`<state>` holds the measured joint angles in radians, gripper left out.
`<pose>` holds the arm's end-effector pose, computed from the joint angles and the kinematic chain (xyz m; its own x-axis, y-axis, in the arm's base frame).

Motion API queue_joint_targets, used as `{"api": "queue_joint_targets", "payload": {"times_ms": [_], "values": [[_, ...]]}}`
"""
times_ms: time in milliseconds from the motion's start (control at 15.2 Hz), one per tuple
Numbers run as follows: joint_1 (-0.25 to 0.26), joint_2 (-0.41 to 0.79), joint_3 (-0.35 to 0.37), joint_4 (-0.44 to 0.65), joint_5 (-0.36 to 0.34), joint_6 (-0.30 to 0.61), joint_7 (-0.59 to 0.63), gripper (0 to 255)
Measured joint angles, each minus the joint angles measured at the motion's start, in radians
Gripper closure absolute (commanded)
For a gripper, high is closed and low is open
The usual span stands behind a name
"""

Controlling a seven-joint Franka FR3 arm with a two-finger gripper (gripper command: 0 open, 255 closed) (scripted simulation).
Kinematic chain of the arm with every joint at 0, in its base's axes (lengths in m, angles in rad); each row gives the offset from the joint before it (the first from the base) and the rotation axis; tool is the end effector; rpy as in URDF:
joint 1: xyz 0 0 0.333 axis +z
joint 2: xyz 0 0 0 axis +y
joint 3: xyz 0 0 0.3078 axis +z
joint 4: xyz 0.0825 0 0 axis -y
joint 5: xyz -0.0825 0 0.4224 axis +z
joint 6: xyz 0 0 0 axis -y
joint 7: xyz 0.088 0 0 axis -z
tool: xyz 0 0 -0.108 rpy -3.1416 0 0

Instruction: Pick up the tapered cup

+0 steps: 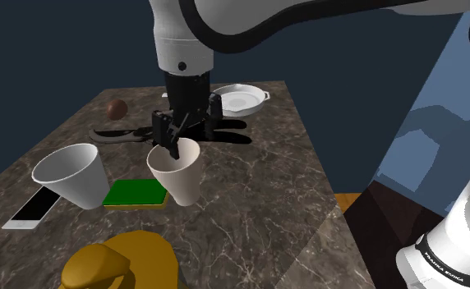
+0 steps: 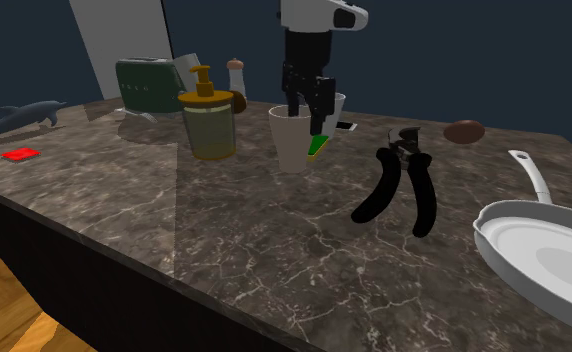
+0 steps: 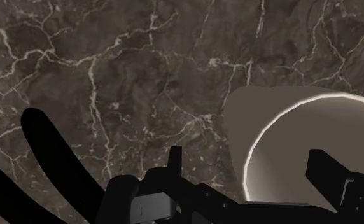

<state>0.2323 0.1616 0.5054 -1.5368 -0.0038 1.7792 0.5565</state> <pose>0.4974 0.4225 0.5634 0.9846 0.1687 0.0460 0.1730 -0.9781 -0.1159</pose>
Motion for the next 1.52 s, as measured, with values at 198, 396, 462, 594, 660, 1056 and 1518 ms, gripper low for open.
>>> {"api": "queue_joint_targets", "payload": {"times_ms": [198, 396, 462, 594, 660, 1056, 1518], "values": [[-0.002, -0.004, -0.001, -0.035, 0.002, 0.031, -0.003, 255], [-0.002, -0.005, -0.001, -0.038, 0.003, 0.034, -0.003, 255], [-0.002, -0.005, -0.001, -0.038, 0.003, 0.035, -0.003, 255], [-0.002, -0.005, 0.000, -0.037, 0.003, 0.035, -0.003, 255], [-0.002, -0.005, 0.000, -0.037, 0.003, 0.034, -0.002, 255], [0.001, 0.002, 0.001, -0.002, -0.001, 0.005, 0.002, 255], [0.009, 0.021, 0.003, 0.111, -0.011, -0.092, 0.010, 255]]}}
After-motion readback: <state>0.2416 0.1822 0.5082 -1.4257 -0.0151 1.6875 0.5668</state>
